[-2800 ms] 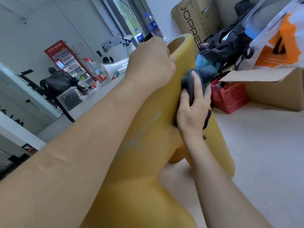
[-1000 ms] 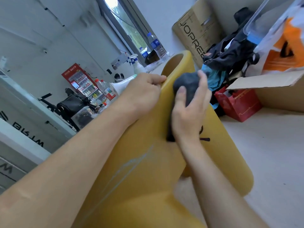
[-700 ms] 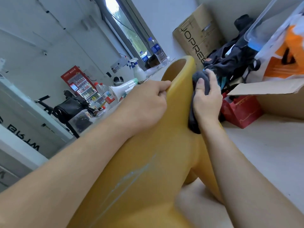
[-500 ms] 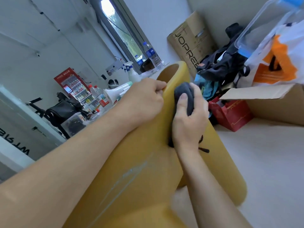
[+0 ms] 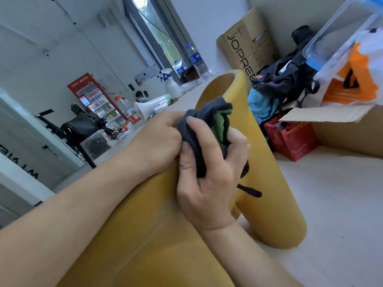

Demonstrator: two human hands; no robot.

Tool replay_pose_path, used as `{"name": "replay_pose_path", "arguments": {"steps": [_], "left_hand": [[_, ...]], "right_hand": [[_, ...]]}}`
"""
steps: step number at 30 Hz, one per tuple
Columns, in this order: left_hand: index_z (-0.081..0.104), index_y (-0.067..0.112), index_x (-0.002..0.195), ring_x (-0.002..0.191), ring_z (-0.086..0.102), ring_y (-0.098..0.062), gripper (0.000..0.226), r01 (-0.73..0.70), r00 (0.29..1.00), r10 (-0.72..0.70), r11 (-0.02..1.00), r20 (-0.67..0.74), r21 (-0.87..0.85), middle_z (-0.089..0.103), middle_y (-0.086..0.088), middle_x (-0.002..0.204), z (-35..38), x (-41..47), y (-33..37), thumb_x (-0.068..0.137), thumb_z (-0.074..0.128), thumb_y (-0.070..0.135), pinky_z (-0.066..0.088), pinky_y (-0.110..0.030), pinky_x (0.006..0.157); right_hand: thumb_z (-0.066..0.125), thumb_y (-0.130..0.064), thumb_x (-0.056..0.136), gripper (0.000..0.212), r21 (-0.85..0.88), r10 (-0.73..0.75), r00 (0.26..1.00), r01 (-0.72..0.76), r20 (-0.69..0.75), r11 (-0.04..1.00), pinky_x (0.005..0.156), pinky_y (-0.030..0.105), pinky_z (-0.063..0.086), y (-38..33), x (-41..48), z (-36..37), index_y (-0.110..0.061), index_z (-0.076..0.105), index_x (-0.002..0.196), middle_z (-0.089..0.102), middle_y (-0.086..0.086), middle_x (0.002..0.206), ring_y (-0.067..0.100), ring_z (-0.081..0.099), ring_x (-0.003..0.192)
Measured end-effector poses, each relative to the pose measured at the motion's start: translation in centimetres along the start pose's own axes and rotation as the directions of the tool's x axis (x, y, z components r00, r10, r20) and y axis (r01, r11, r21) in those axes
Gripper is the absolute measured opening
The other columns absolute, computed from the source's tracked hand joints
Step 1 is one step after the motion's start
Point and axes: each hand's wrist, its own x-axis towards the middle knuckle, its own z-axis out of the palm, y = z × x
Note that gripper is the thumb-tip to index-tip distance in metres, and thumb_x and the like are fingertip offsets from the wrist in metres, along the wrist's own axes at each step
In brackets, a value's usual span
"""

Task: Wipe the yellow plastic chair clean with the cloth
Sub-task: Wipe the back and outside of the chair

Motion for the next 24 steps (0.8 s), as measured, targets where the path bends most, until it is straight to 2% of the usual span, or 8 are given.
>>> {"name": "replay_pose_path", "arguments": {"steps": [2, 5, 9, 14, 16, 19, 21, 24], "left_hand": [[0.073, 0.014, 0.090, 0.093, 0.065, -0.019, 0.022, 0.035, 0.999, -0.035, 0.999, -0.016, 0.013, 0.072, -0.004, 0.092, -0.1, -0.2, 0.0, 0.088, 0.053, 0.007, 0.050, -0.039, 0.093], [0.070, 0.022, 0.105, 0.091, 0.062, -0.011, 0.024, 0.075, 0.996, -0.069, 0.985, -0.049, 0.155, 0.068, 0.007, 0.094, 0.0, -0.4, 0.1, 0.097, 0.047, 0.021, 0.048, -0.030, 0.089], [0.066, 0.026, 0.117, 0.084, 0.064, -0.009, 0.029, 0.070, 0.997, -0.075, 0.977, 0.016, 0.201, 0.069, 0.007, 0.099, 0.0, -0.8, 0.6, 0.093, 0.054, 0.037, 0.050, -0.029, 0.083], [0.073, 0.007, 0.091, 0.075, 0.058, -0.013, 0.023, 0.040, 0.998, -0.034, 0.993, -0.049, 0.114, 0.068, -0.002, 0.081, 0.3, 0.8, 0.8, 0.086, 0.059, 0.024, 0.048, -0.033, 0.079], [0.071, 0.001, 0.084, 0.073, 0.052, -0.013, 0.024, 0.057, 0.996, -0.047, 0.991, -0.079, 0.122, 0.063, -0.006, 0.075, 0.5, 0.9, 1.0, 0.090, 0.055, 0.017, 0.047, -0.034, 0.075], [0.069, 0.017, 0.082, 0.075, 0.060, -0.012, 0.025, 0.073, 0.997, -0.068, 0.977, -0.033, 0.199, 0.068, -0.002, 0.080, 0.6, 0.5, 1.4, 0.096, 0.050, 0.026, 0.051, -0.036, 0.082], [0.073, 0.022, 0.090, 0.081, 0.067, -0.012, 0.024, 0.077, 0.997, -0.078, 0.974, -0.003, 0.213, 0.073, 0.004, 0.088, 0.5, 0.1, 1.8, 0.096, 0.051, 0.029, 0.054, -0.036, 0.084], [0.073, 0.020, 0.103, 0.089, 0.067, -0.017, 0.025, 0.066, 0.998, -0.067, 0.965, -0.005, 0.253, 0.073, 0.001, 0.094, 0.7, -0.1, 2.2, 0.096, 0.050, 0.029, 0.053, -0.038, 0.088]], "right_hand": [[0.053, -0.027, 0.095, 0.029, 0.021, -0.108, 0.994, 0.107, 0.029, 0.994, 0.093, 0.042, 0.044, 1.6, -0.4, -0.1, -0.018, 0.057, 0.123, 0.044, 0.012, 0.113, 0.032, 0.053, 0.099], [0.047, -0.036, 0.096, 0.033, -0.035, 0.189, 0.982, -0.190, -0.028, 0.981, 0.095, 0.042, 0.045, 5.3, -3.4, -1.0, -0.020, 0.054, 0.125, 0.044, 0.011, 0.114, 0.031, 0.053, 0.101], [0.044, -0.040, 0.091, 0.040, 0.019, 0.809, 0.564, -0.818, -0.165, 0.575, 0.096, 0.041, 0.041, 6.0, -4.0, -1.5, -0.030, 0.055, 0.128, 0.042, 0.006, 0.114, 0.033, 0.050, 0.109], [0.052, -0.032, 0.091, 0.035, 0.005, 0.297, 0.952, -0.298, -0.072, 0.955, 0.098, 0.030, 0.038, -1.9, -0.7, 0.4, -0.025, 0.056, 0.126, 0.046, 0.011, 0.114, 0.025, 0.048, 0.103], [0.051, -0.030, 0.094, 0.033, 0.021, 0.115, 0.993, -0.115, -0.022, 0.993, 0.098, 0.028, 0.038, -0.2, -1.1, -0.2, -0.022, 0.052, 0.126, 0.046, 0.017, 0.113, 0.025, 0.049, 0.102], [0.047, -0.031, 0.096, 0.035, -0.002, 0.259, 0.965, -0.259, -0.041, 0.966, 0.096, 0.028, 0.040, 4.8, -3.3, -1.2, -0.018, 0.051, 0.128, 0.046, 0.018, 0.112, 0.020, 0.048, 0.100], [0.046, -0.028, 0.096, 0.037, -0.035, 0.515, 0.849, -0.522, -0.119, 0.852, 0.094, 0.027, 0.040, 6.4, -5.0, -1.7, -0.016, 0.053, 0.130, 0.046, 0.016, 0.112, 0.007, 0.042, 0.096], [0.043, -0.028, 0.100, 0.035, 0.056, 0.926, 0.311, -0.943, -0.215, 0.329, 0.093, 0.034, 0.040, 7.3, -5.9, -2.4, -0.023, 0.048, 0.135, 0.044, 0.015, 0.125, 0.016, 0.046, 0.103]]}}
